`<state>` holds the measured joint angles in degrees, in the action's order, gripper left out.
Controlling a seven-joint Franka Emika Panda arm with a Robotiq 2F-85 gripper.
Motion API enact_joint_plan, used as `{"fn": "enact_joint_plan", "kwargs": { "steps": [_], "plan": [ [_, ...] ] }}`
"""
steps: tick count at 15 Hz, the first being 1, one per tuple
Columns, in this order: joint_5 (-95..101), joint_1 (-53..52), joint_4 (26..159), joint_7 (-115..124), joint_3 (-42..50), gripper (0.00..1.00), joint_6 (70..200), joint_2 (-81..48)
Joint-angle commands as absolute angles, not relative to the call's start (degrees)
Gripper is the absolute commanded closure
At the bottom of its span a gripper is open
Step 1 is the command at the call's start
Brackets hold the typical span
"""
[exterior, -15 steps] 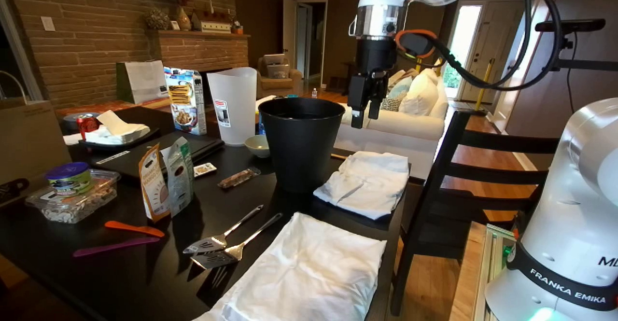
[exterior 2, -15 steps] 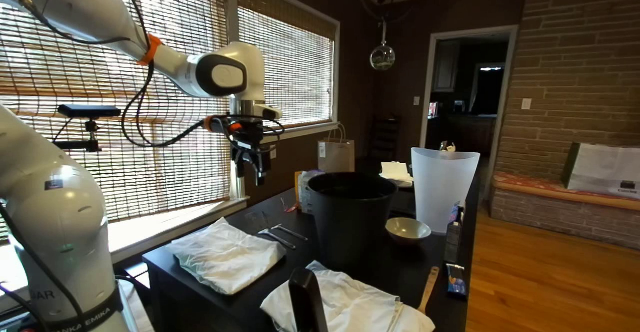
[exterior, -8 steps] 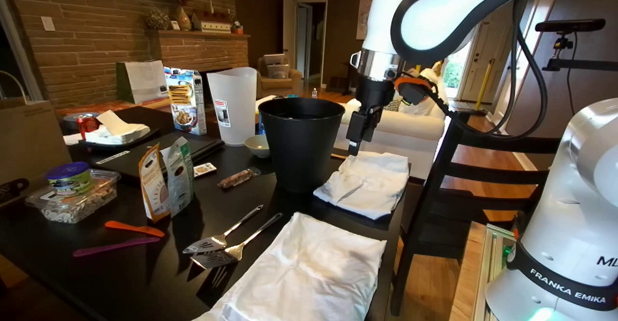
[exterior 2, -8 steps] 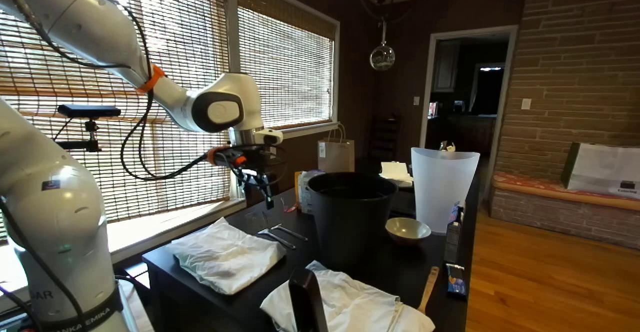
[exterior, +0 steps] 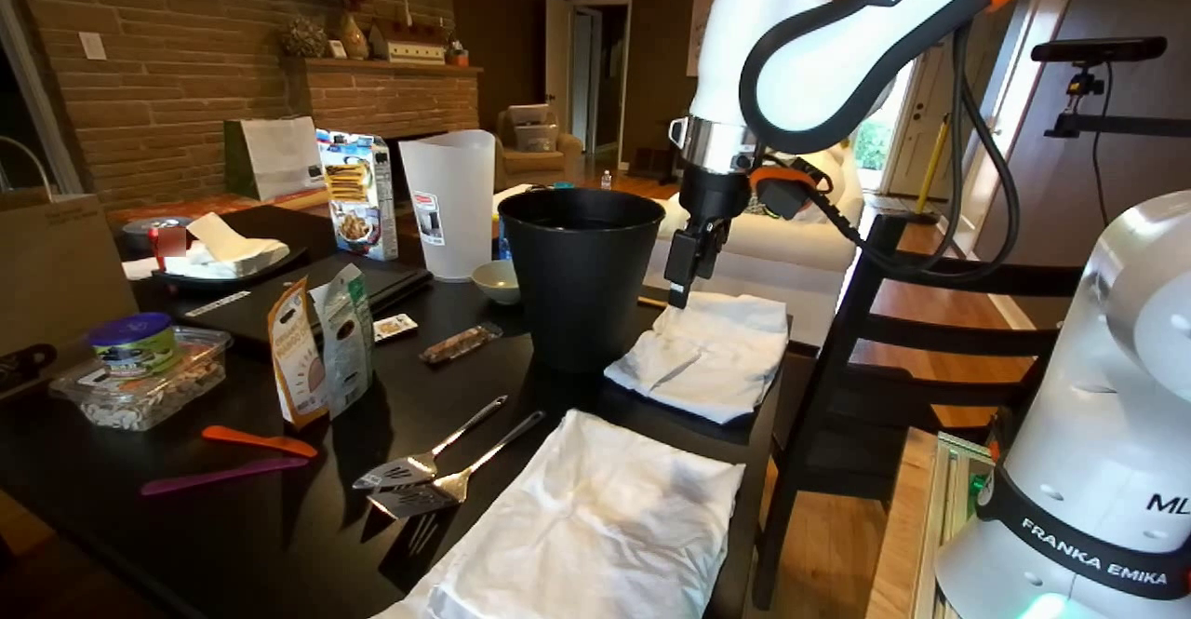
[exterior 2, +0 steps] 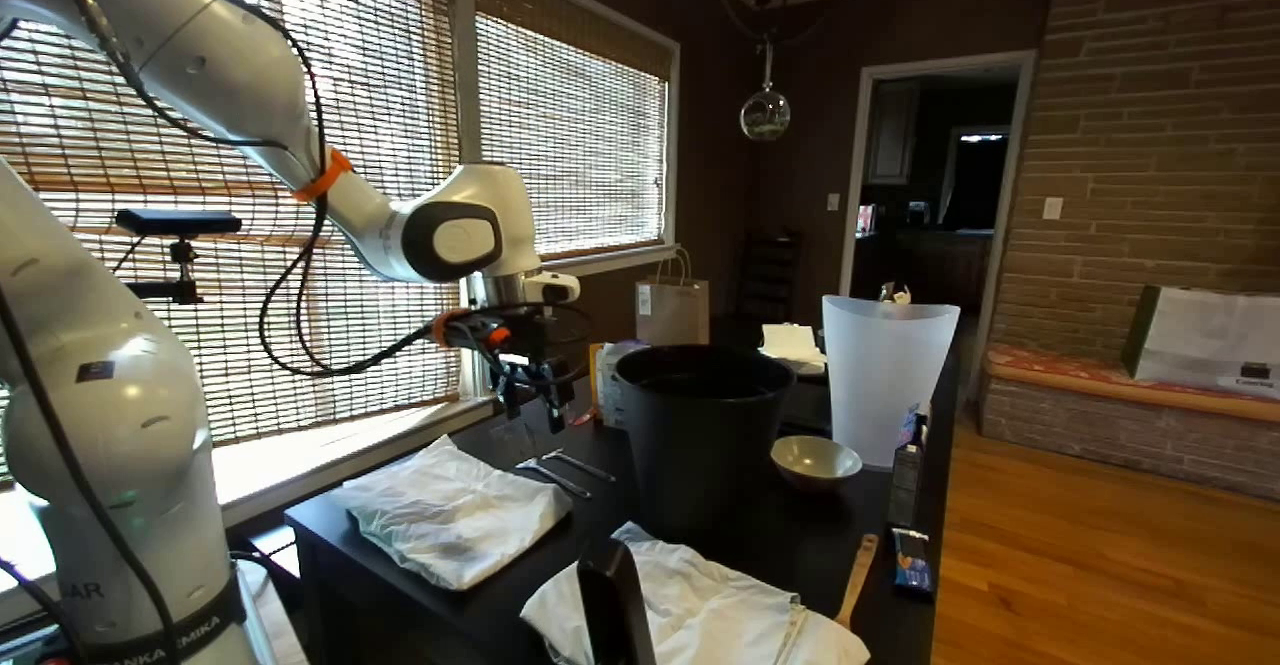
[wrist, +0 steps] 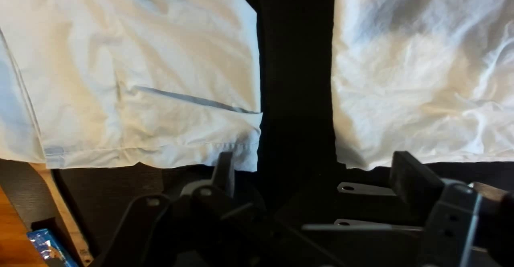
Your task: Put the towel on the bin
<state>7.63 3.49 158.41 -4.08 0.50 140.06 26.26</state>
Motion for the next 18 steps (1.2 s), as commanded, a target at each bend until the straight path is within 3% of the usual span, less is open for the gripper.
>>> {"fn": "enact_joint_plan", "kwargs": {
  "steps": [1, 18],
  "plan": [
    [12.72, 6.48, 158.37, 0.66, -1.69, 0.00, 141.40, 21.66],
    [63.30, 12.74, 158.06, 45.52, -1.41, 0.00, 159.43, -3.44]
  ]
}}
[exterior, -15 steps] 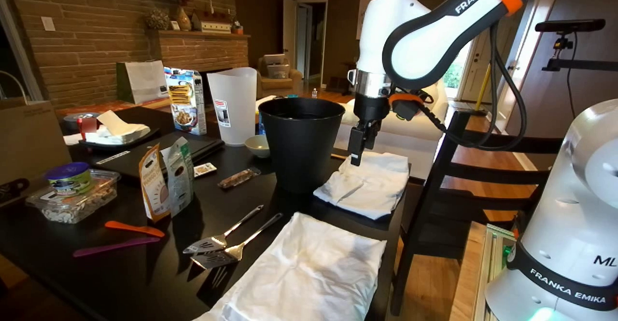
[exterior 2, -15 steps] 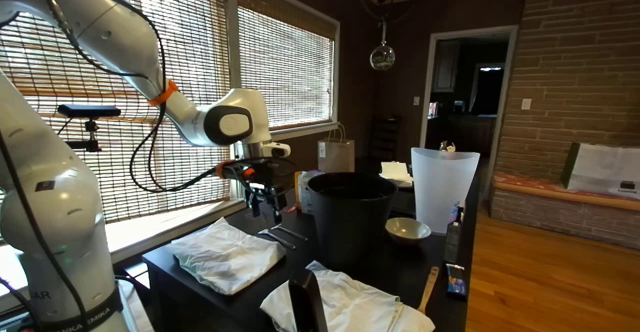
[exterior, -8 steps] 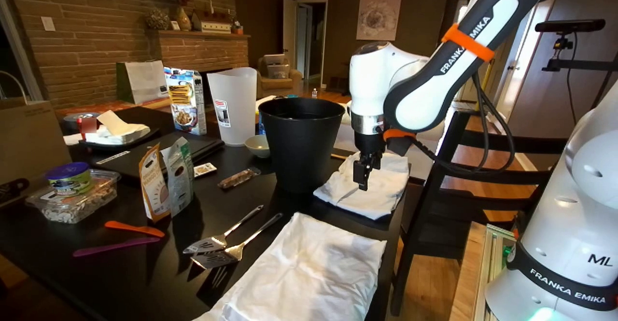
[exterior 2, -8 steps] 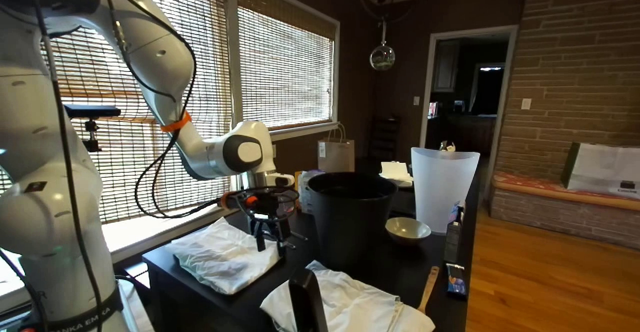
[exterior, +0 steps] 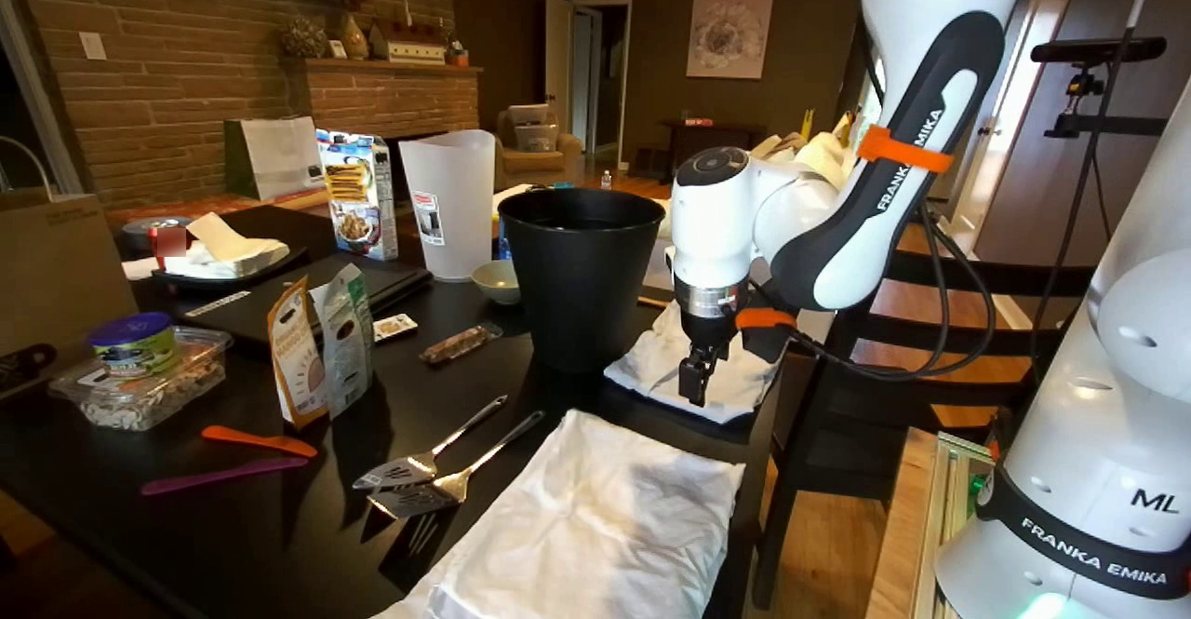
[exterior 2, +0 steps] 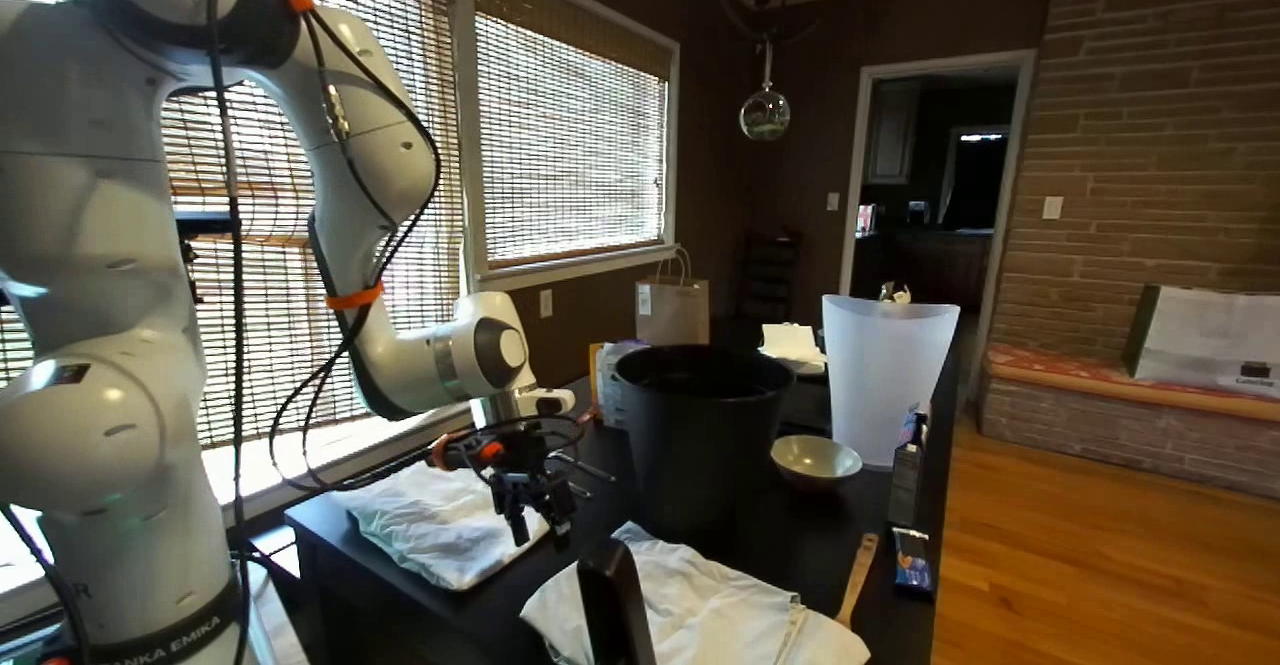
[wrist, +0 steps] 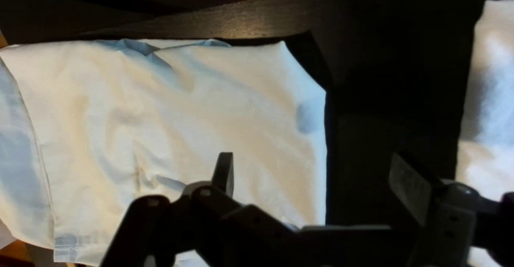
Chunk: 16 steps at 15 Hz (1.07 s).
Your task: Put the towel on the bin
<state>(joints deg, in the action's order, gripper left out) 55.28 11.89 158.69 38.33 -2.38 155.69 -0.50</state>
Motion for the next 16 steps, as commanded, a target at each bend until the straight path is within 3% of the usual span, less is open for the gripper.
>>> {"fn": "enact_joint_plan", "kwargs": {
  "steps": [1, 9, 10, 11, 16],
  "plan": [
    [66.47, 12.71, 157.51, 48.52, -1.00, 0.00, 160.20, -4.52],
    [87.77, 12.02, 151.51, 68.44, 0.89, 0.00, 161.12, -13.02],
    [89.73, 12.07, 150.67, 70.20, 0.99, 0.25, 161.01, -14.12],
    [91.34, 12.12, 150.05, 71.71, 1.01, 0.26, 160.95, -15.00],
    [96.10, 12.67, 147.33, 75.31, 1.34, 0.62, 160.80, -18.46]
  ]
}}
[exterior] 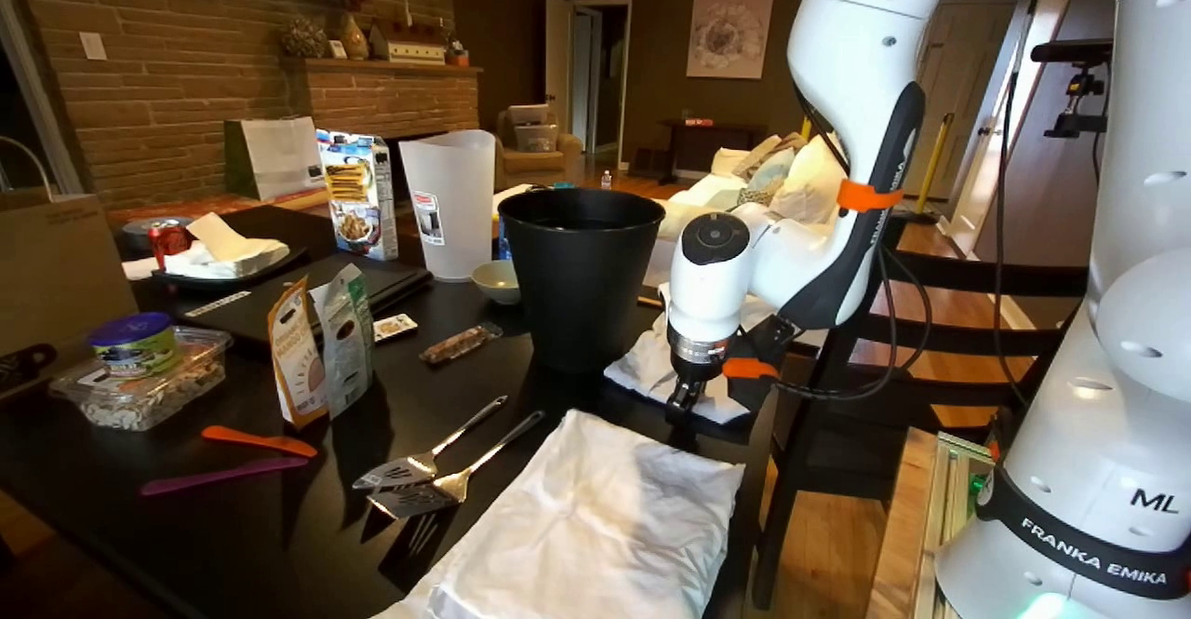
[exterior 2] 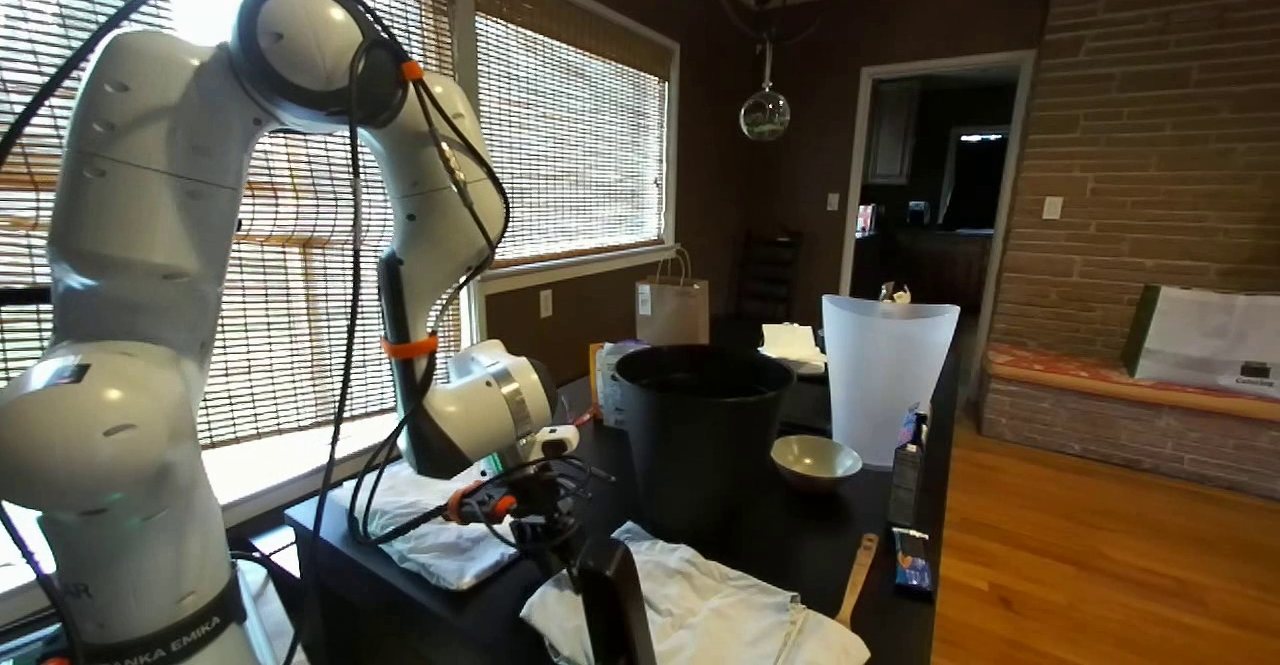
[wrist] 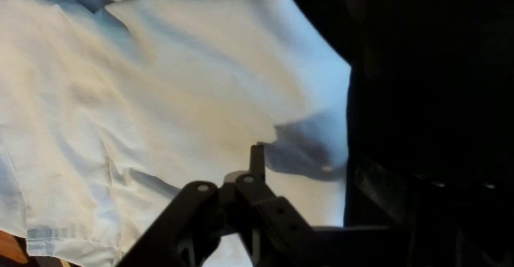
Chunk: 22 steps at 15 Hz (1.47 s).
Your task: Put the towel on the bin
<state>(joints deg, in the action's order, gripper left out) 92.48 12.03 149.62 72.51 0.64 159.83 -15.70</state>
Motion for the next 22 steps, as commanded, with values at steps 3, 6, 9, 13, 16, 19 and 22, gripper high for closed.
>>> {"fn": "enact_joint_plan", "kwargs": {
  "steps": [3, 6, 9, 13, 16, 19, 22],
  "plan": [
    [94.76, 13.16, 146.94, 73.85, 1.73, 0.82, 161.04, -18.37],
    [93.43, 13.77, 146.92, 72.62, 2.18, 0.99, 160.88, -16.33],
    [89.95, 14.73, 146.92, 69.41, 2.76, 1.00, 161.11, -13.68],
    [80.97, 16.62, 146.58, 61.83, 3.48, 0.99, 160.53, -9.03],
    [72.86, 18.14, 145.38, 54.95, 3.85, 0.99, 159.54, -5.92],
    [66.04, 19.14, 143.65, 49.82, 4.08, 0.99, 157.64, -3.39],
    [60.49, 19.97, 141.56, 46.86, 4.24, 0.99, 155.30, -1.06]
  ]
}}
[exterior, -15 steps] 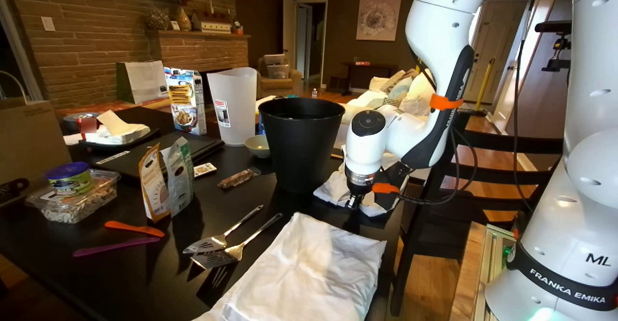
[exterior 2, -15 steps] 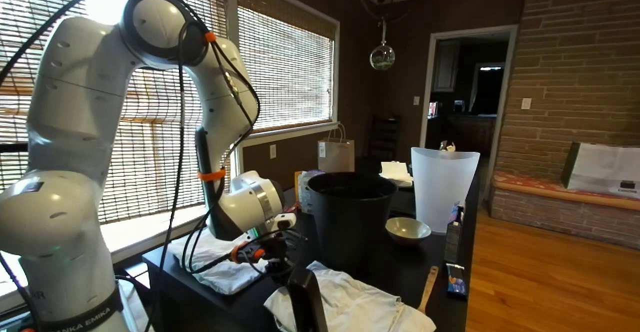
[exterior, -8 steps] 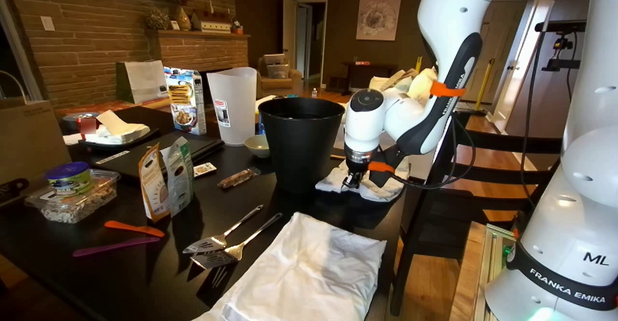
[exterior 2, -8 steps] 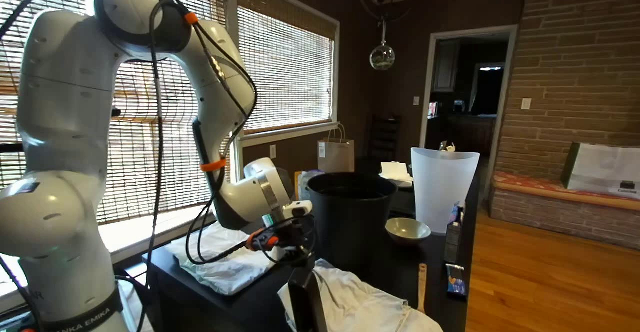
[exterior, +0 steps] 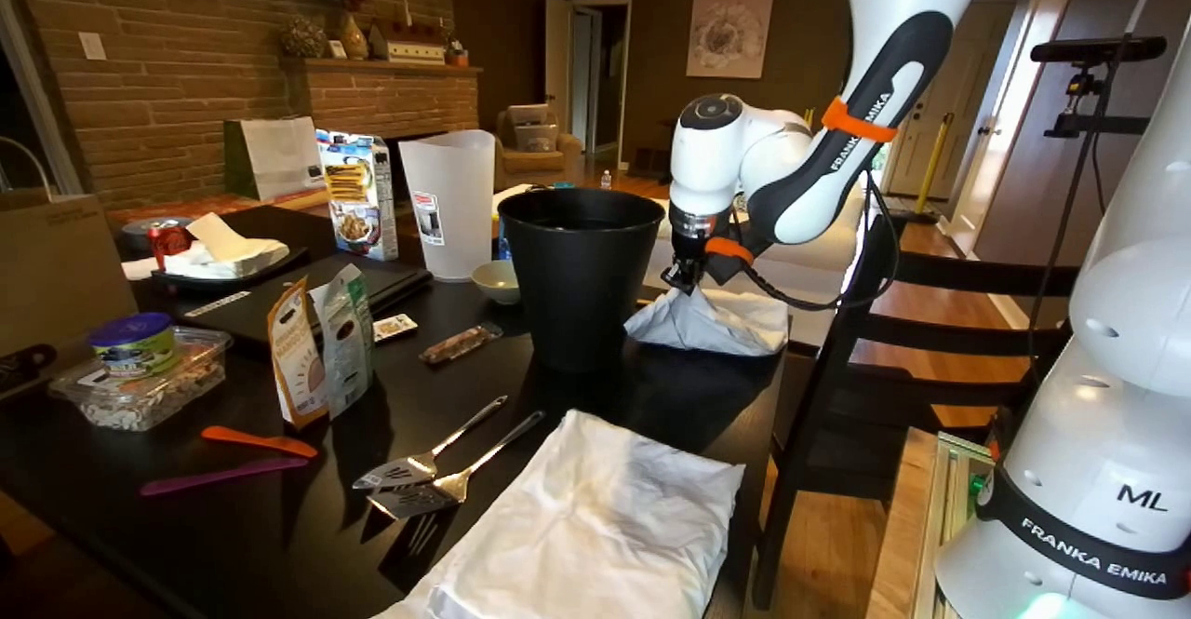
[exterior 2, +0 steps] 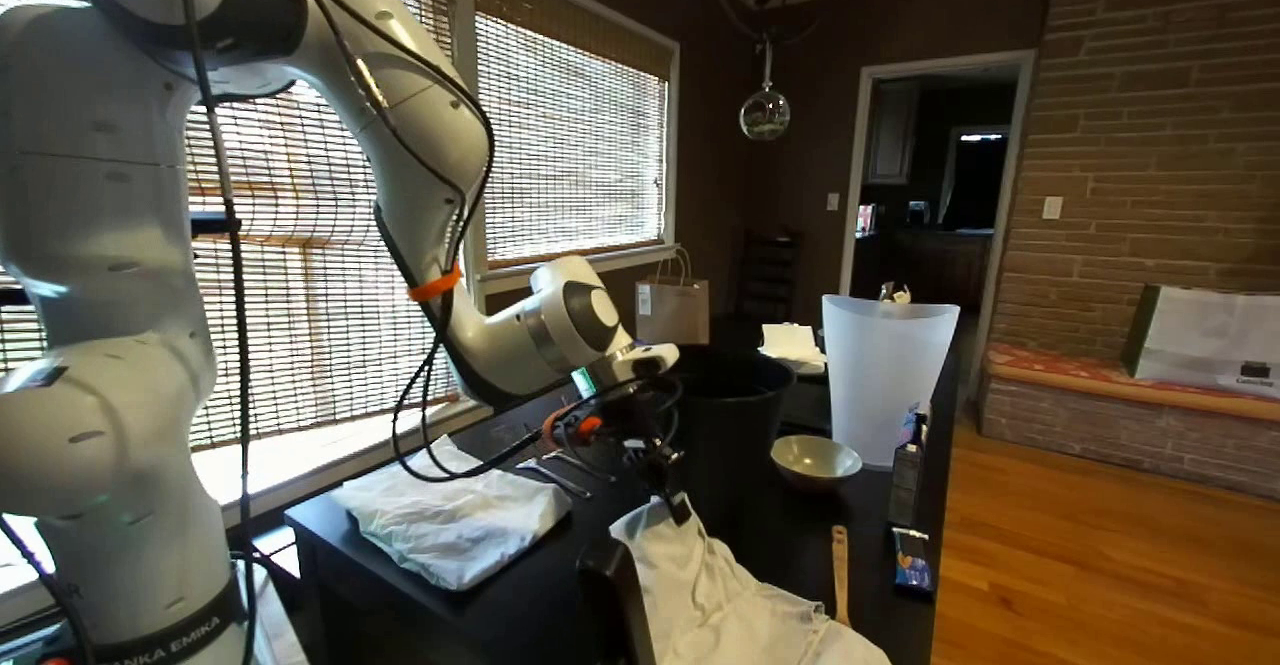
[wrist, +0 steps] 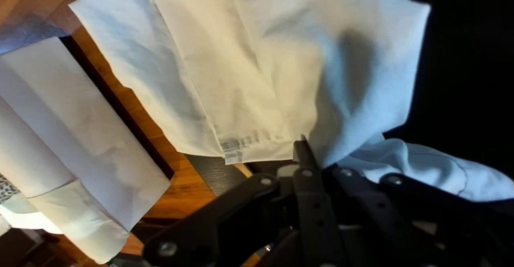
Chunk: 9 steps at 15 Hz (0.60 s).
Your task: Put the towel on the bin
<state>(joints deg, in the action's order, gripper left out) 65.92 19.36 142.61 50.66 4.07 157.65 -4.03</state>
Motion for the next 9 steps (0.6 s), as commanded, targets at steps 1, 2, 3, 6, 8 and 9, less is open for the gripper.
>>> {"fn": "enact_joint_plan", "kwargs": {
  "steps": [1, 2, 3, 6, 8, 9],
  "plan": [
    [58.73, 20.00, 140.80, 46.10, 4.21, 0.99, 154.16, -0.31],
    [56.22, 17.01, 140.35, 44.97, 7.42, 0.99, 153.14, 1.03],
    [54.79, 16.78, 139.64, 44.61, 7.77, 0.99, 152.11, 1.64],
    [51.39, 15.90, 137.42, 44.28, 9.26, 0.99, 149.14, 4.17],
    [50.62, 15.55, 135.65, 44.77, 9.51, 0.99, 147.73, 5.39],
    [50.18, 15.45, 134.85, 44.92, 9.52, 0.99, 147.16, 5.75]
  ]
}}
